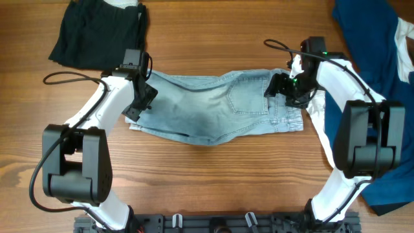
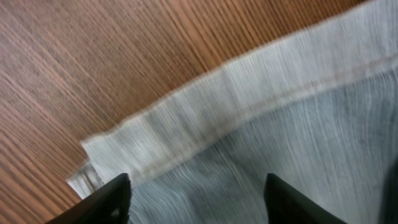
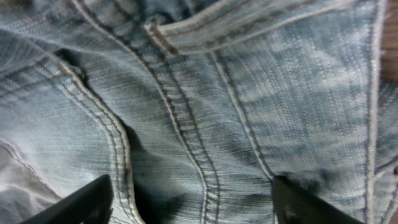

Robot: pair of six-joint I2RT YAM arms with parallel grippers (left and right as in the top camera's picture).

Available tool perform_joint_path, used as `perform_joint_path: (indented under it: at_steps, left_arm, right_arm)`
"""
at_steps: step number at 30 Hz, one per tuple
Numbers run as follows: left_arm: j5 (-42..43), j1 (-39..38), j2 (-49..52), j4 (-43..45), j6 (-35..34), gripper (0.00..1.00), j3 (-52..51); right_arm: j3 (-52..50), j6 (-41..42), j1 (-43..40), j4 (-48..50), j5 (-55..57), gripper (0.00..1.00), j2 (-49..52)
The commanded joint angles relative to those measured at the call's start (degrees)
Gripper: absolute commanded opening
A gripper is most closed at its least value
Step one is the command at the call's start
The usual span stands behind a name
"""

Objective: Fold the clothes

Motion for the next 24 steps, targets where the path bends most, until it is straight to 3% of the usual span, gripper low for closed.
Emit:
perform_joint_path:
  at_steps: [1,6,8,10,11,14,17,21,24]
  left_arm:
    - [-0.8,-0.3,0.7,-0.1,0.0,0.75,-0.4]
    - [-1.0,-0.3,0.7,0.0,0.2,0.76,-0.4]
    - [-1.4,-0.3,0.7,0.2,0.2,0.72,-0.4]
    - [-0.4,-0.3,0.7,1.3,2.8,0.6,-0.4]
    - [1.0,-0.3,0.7,2.6,6.3,0.44,-0.3]
    - [5.3,-0.3,0.7,5.6,15.0,0.17,0.1]
    - [6.3,-0.3,0.7,8.2,20.4,0.07,0.1]
    - [5.3,-0.3,1.0,12.0,27.8,0.18,0.1]
    - [5.4,-0.3,1.6,12.4,31.8,0.18,0.1]
  right_arm:
    - [-2.6,-3.8,-1.0,-0.9,5.8,0.97,-0.5]
    - [-3.7,-3.9,-1.0,-0.7,7.9,0.98,-0.8]
    - [-2.8,-4.3,-1.0,-1.0,6.6,0.93,-1.9]
    - [-1.8,-4.8,-1.0,-1.8,5.0,0.92,-4.1]
    - [-1.5,-4.7,-1.0,-2.3,5.1,0.92,-5.6]
    - [-1.4,-4.3,-1.0,-4.2,5.6,0.88,-11.1]
    - [-1.4,2.3,-1.0,-8.0,10.3,0.88,-16.1]
    - [-2.1,5.7,-1.0,-11.6,12.4,0.93,-18.6]
    - [-4.9,5.6,-1.1,-10.6,12.9,0.93,-18.6]
